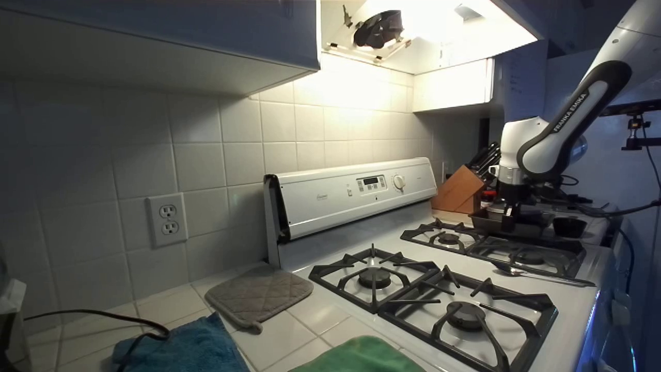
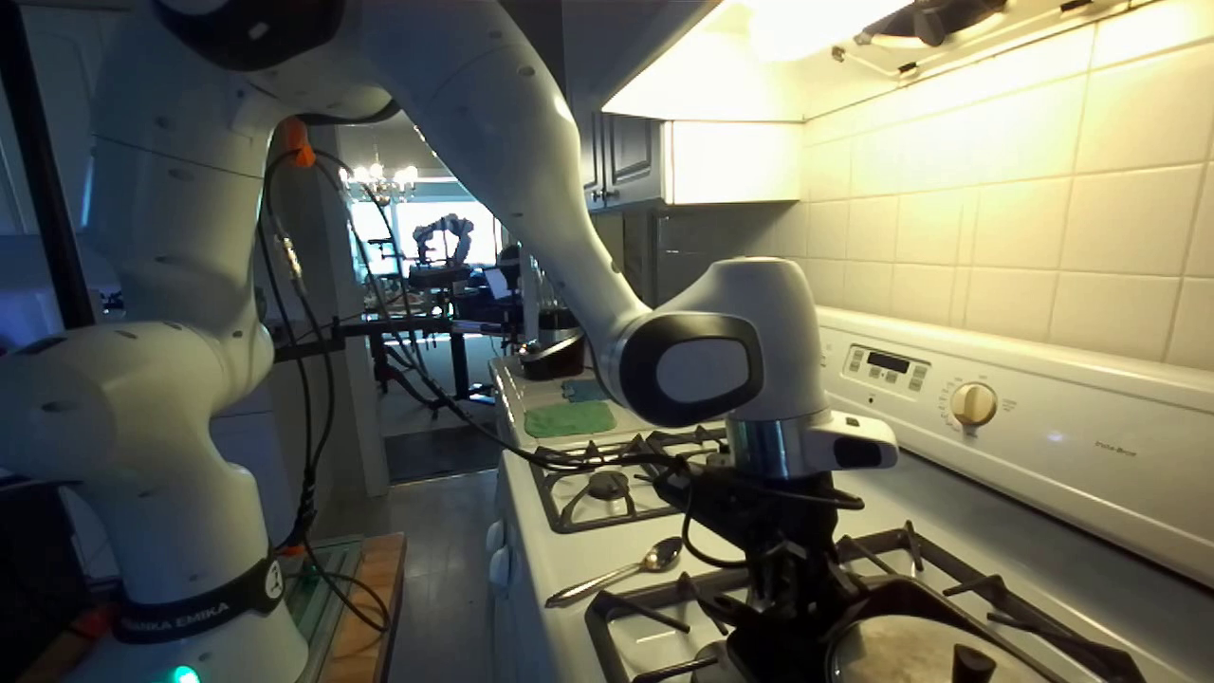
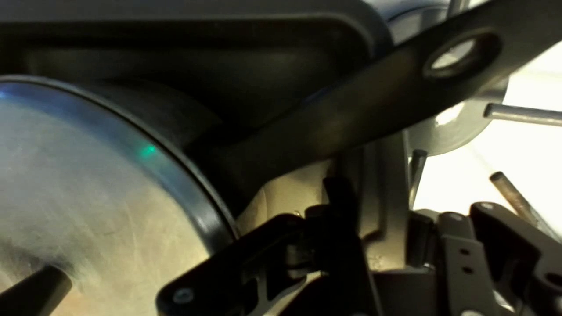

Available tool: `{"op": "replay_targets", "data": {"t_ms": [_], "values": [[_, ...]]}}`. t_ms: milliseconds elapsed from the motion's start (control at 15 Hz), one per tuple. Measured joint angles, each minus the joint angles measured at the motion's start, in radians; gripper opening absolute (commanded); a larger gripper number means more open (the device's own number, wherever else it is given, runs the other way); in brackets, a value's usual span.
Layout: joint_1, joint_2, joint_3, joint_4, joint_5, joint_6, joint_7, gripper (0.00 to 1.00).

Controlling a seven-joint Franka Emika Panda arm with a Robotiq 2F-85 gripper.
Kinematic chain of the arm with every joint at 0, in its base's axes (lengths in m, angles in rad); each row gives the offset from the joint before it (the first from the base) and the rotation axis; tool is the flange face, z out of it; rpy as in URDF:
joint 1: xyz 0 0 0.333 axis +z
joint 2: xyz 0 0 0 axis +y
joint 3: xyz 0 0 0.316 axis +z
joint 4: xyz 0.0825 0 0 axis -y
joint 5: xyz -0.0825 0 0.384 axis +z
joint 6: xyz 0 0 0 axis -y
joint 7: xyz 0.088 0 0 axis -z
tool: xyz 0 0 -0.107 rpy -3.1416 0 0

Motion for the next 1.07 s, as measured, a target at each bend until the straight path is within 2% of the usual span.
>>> {"op": "replay_targets", "data": {"t_ms": [1067], "values": [[-0.021, 0.001, -0.007, 0.004, 0.001, -0.009, 0.009, 0.01]]}}
